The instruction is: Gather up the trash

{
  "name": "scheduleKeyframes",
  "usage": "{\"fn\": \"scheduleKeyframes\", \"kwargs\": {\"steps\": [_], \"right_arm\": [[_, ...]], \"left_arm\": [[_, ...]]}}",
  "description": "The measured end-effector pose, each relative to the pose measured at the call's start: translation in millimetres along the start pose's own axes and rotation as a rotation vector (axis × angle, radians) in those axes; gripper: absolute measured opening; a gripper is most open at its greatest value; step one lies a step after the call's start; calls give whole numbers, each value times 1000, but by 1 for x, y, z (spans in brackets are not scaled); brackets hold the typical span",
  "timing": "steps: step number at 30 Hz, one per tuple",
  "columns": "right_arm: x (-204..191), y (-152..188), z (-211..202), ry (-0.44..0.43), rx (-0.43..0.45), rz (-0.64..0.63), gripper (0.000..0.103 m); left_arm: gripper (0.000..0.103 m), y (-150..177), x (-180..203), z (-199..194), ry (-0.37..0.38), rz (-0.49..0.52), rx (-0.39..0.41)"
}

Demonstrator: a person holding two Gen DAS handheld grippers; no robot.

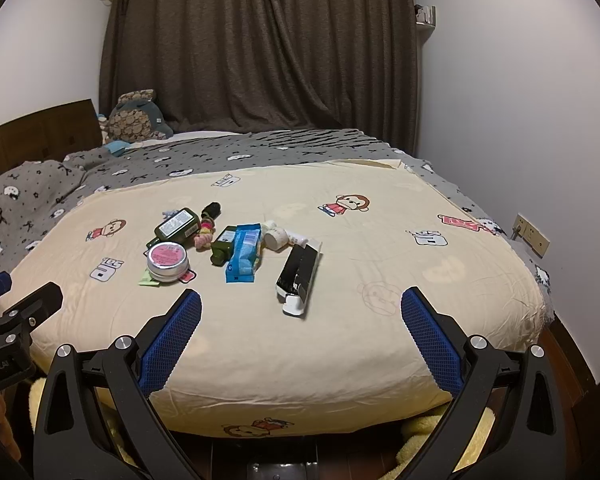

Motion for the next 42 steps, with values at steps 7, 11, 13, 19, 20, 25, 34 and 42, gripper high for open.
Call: {"fn": "scheduleKeyframes", "kwargs": {"steps": [7,11,13,19,20,25,34,42], "right_arm": [[1,1,-1,-1,-2,-2,100],[1,1,-1,-1,-1,-1,100],[1,1,-1,-1,-1,-2,100],[2,0,-2,-4,1,-4,100],[2,0,-2,-4,2,-4,100],[5,2,1,0,-2,-2,100],[8,13,24,-17,-45,3,100],[12,34,72,7,-67,-2,100]], "left_arm": [[95,-1,1,-1,1,1,1],[95,0,0,-1,0,-1,3],[95,0,0,-1,0,-2,3],[95,-1,1,-1,2,1,5],[95,-2,1,-1,2,3,4],[95,1,-1,4,-2,-4,-6],[95,12,-8,31,4,-4,-52],[95,37,-11,88,-21,67,-142]]}}
Point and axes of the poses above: each gripper's, at about its wrist camera, not at the fingertips, and z roughly the way its jaws point, x to its right, y to its underside, the point moved 1 cm from there along z, roughly the way its jaws point, and after that the axes turned 10 degrees about x, right-handed, at the moved point
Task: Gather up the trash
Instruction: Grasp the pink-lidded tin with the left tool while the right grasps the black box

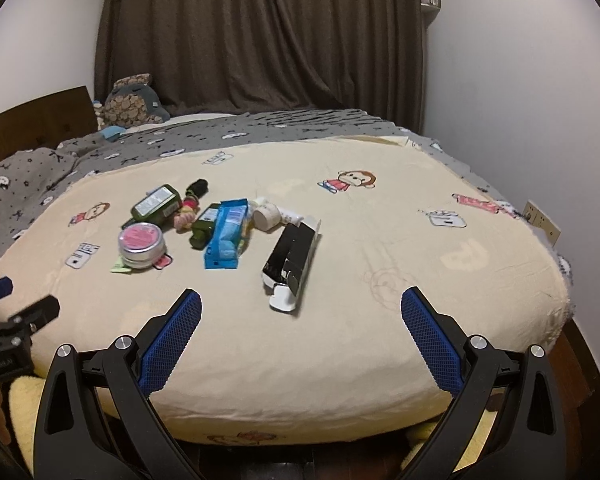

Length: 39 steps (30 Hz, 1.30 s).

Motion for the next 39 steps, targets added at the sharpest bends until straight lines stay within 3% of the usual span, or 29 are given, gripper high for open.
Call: {"fn": "scheduleKeyframes", "kwargs": {"steps": [4,9,13,15,17,24,26,31,34,39], "right_arm": [[-2,6,26,26,-17,2,100],[-7,8,62,-13,-84,-7,100],[-2,4,90,19,-112,-1,98],[-1,2,102,-16,-128,29,95],[1,0,112,-37,-145,57,89],[-7,-1,143,-30,-183,57,84],[-7,1,151,-28,-196,54,75],[-8,4,158,-26,-200,28,52],[-8,4,154,-31,-201,6,43],[-5,0,141,-48,-178,13,41]], "left_arm": [[95,7,-13,39,-17,-31,-39],[94,-3,-18,69,56,-103,-22],[86,-15,-3,99,87,-60,-36],[85,-21,3,111,71,-25,-31],[76,-25,12,121,59,5,-23],[74,-38,34,150,43,85,-35],[67,-40,34,158,37,86,-50],[67,-41,35,167,64,96,-52],[66,-42,36,165,88,89,-56],[66,-42,36,152,108,75,-46]]}}
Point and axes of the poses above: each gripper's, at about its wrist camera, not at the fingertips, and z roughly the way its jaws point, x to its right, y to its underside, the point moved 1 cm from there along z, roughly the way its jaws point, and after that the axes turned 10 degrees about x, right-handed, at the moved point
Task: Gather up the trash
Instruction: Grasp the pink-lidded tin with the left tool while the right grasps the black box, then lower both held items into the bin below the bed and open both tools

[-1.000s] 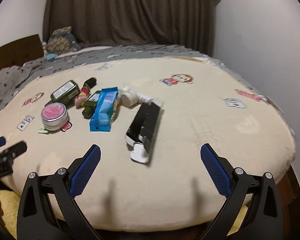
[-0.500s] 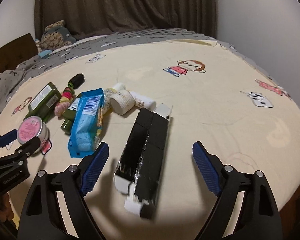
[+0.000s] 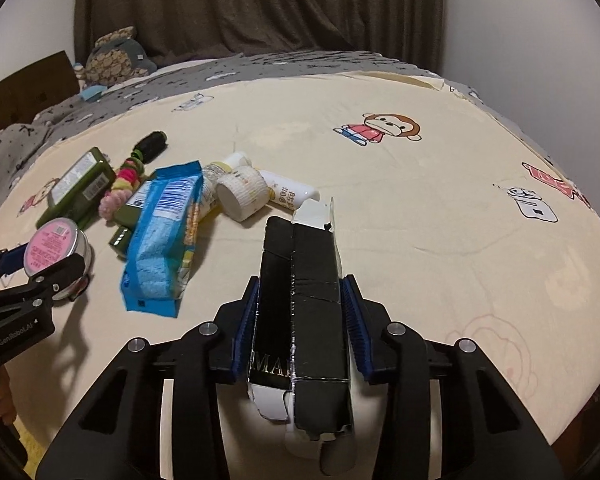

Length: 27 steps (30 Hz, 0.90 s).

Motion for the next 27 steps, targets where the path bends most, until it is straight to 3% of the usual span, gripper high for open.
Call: {"fn": "scheduleKeyframes", "kwargs": {"steps": [6,13,19,27], "right_arm": [[-1,-4,-48,-52,80,-29,41],[6,21,-117,-139,123,-29,42],[8,62,-145,-161,84,-66,42],[13,124,-147,-195,-71,-92,42]], "left_arm": [[66,3,5,-54,48,-16,71],[66,32,22,-116,88,-14,96],[66,76,40,-143,79,16,67],[66,135,57,-142,170,2,-65]]}}
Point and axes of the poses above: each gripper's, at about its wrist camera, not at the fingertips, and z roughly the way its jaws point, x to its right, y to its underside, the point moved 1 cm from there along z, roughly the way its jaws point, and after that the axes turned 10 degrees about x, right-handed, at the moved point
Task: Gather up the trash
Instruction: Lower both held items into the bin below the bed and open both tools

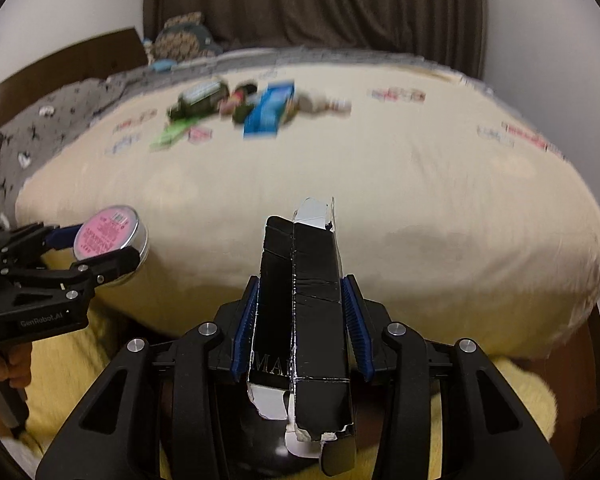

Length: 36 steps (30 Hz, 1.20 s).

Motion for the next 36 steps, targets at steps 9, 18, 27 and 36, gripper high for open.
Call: {"fn": "scheduleKeyframes", "kwargs": {"steps": [9,18,27,36], "right_arm": [[-10,47,39,-54,-188,32,42],[-6,85,74,-84,-383,103,42],[-6,86,79,-86,-410,90,53],[9,65,66,-46,-339,116,63]], "left_arm": [[66,61,11,31,62,23,-197],[66,104,13,71,149,-21,-399],[70,113,21,87,163,3,-453],[83,106,12,78,129,2,-407]]}}
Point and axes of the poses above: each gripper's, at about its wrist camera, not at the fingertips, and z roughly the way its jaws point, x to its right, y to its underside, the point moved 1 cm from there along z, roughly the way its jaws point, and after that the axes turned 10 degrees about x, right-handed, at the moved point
